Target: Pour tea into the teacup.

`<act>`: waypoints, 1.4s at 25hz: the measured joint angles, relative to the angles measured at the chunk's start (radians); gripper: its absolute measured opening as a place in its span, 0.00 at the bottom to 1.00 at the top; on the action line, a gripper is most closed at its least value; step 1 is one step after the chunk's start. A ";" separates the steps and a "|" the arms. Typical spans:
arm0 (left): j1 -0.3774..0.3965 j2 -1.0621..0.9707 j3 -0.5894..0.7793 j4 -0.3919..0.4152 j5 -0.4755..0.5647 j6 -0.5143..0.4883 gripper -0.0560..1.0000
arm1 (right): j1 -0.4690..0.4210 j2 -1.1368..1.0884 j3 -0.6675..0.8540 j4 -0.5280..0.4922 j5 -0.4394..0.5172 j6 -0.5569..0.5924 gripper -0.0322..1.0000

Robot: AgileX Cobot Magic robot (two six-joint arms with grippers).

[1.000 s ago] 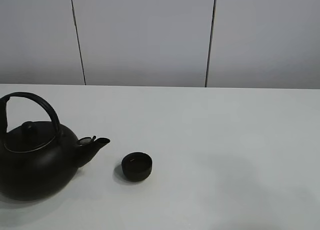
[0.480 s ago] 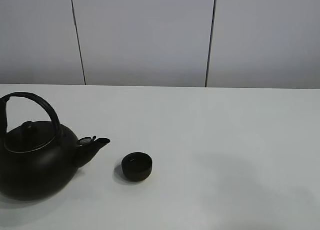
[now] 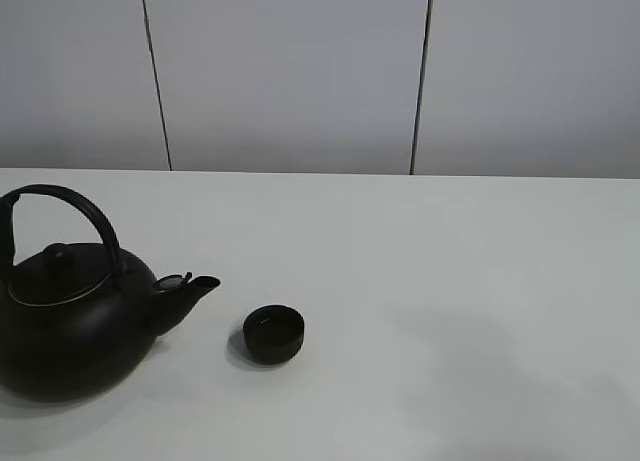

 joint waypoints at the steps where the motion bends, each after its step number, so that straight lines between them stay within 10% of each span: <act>1: 0.032 -0.012 -0.003 0.000 0.025 0.017 0.53 | 0.000 0.000 0.000 0.000 0.000 0.000 0.53; 7: 0.196 -0.092 -0.005 0.000 0.155 0.100 0.53 | 0.000 0.000 0.000 0.000 0.000 0.000 0.53; 14: 0.158 -0.395 -0.109 -0.093 0.377 0.172 0.53 | 0.000 0.000 0.000 0.000 0.000 0.000 0.53; 22: 0.129 -0.814 -0.245 -0.262 0.910 0.405 0.53 | 0.000 0.000 0.000 0.000 0.000 0.000 0.53; 26: 0.129 -0.985 -0.136 -0.268 1.071 0.368 0.53 | 0.000 0.000 0.000 0.000 0.000 0.000 0.53; 35: 0.129 -1.158 0.226 -0.230 1.079 0.339 0.53 | 0.000 0.000 0.000 0.000 0.000 0.000 0.53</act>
